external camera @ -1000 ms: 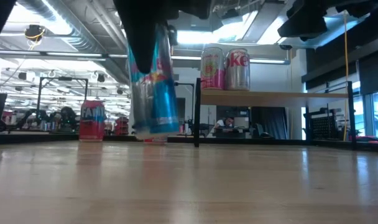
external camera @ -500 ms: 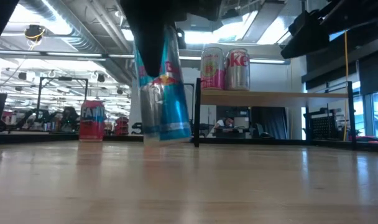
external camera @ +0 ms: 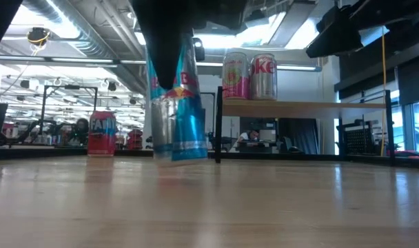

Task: Place canned beverage on shelf
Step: Put the left blue soda can on the shelf

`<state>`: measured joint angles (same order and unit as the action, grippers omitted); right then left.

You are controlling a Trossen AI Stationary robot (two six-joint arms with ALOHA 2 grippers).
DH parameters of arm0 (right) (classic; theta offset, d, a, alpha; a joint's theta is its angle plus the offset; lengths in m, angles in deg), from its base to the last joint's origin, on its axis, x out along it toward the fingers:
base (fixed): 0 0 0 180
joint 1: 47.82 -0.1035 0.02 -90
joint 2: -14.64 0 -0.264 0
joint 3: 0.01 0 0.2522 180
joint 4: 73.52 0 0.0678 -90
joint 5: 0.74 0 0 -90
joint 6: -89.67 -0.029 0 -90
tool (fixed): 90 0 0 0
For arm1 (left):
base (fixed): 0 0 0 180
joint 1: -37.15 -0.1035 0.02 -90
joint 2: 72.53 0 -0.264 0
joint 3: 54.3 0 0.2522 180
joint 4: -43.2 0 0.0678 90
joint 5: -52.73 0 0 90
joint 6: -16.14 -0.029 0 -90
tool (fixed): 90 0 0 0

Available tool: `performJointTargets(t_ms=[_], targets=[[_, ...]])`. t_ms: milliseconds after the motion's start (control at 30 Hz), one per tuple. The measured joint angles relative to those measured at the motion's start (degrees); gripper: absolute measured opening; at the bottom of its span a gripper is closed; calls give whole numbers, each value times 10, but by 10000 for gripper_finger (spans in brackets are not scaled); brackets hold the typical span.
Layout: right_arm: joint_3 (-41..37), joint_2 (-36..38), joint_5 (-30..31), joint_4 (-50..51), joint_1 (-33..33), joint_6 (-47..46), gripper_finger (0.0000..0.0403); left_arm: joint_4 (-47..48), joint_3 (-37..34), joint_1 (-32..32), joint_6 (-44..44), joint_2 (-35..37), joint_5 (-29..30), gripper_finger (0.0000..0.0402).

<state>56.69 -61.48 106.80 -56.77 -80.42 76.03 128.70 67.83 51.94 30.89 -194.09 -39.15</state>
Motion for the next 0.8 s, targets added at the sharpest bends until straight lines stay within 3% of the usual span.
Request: performJointTargets(t_ms=[167, 467, 800], targets=[[0, 0, 0, 1, 0, 0, 289, 26, -1, 0, 19, 0, -36, 206], [0, 0, 0, 1, 0, 0, 289, -28, -27, -9, 11, 0, -1, 209], [0, 0, 0, 1, 0, 1, 289, -25, -28, -2, -3, 0, 7, 262]])
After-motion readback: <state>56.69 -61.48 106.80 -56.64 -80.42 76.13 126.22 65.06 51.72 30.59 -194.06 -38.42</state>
